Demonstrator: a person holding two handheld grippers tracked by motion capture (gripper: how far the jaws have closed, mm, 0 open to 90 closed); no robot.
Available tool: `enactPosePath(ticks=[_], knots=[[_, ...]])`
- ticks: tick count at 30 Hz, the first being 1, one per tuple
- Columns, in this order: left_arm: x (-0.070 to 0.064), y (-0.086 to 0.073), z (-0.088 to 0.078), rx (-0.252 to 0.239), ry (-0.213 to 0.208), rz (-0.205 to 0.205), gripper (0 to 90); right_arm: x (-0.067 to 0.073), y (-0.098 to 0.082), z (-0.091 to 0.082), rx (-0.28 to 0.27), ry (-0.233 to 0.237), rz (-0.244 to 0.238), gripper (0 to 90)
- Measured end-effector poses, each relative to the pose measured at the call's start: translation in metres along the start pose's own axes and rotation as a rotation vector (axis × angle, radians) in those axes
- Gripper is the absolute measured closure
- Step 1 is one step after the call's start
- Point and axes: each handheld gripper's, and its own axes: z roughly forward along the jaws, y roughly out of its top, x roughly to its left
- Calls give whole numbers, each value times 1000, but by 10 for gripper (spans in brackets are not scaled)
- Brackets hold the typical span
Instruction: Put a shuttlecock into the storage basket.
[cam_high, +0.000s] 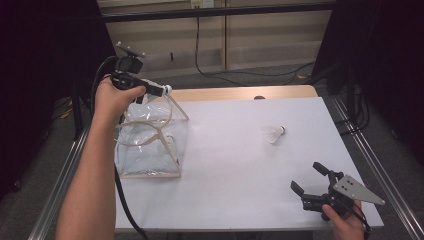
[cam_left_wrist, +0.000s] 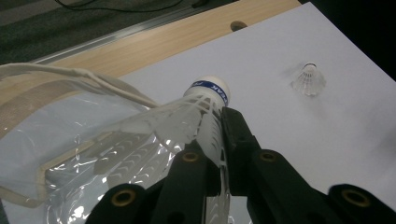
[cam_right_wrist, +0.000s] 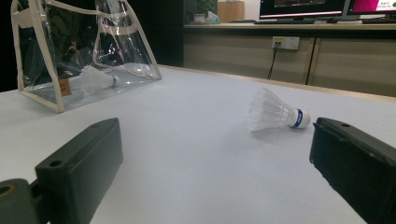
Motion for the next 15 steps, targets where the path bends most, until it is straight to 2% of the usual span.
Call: enactPosePath(ticks=[8,15], knots=[[9,-5,-2,-6,44,-26,874,0,0,0,2,0,-2,23],[21,-10,-1,-10,65,-56,874,0,0,0,2,1,-2,23]])
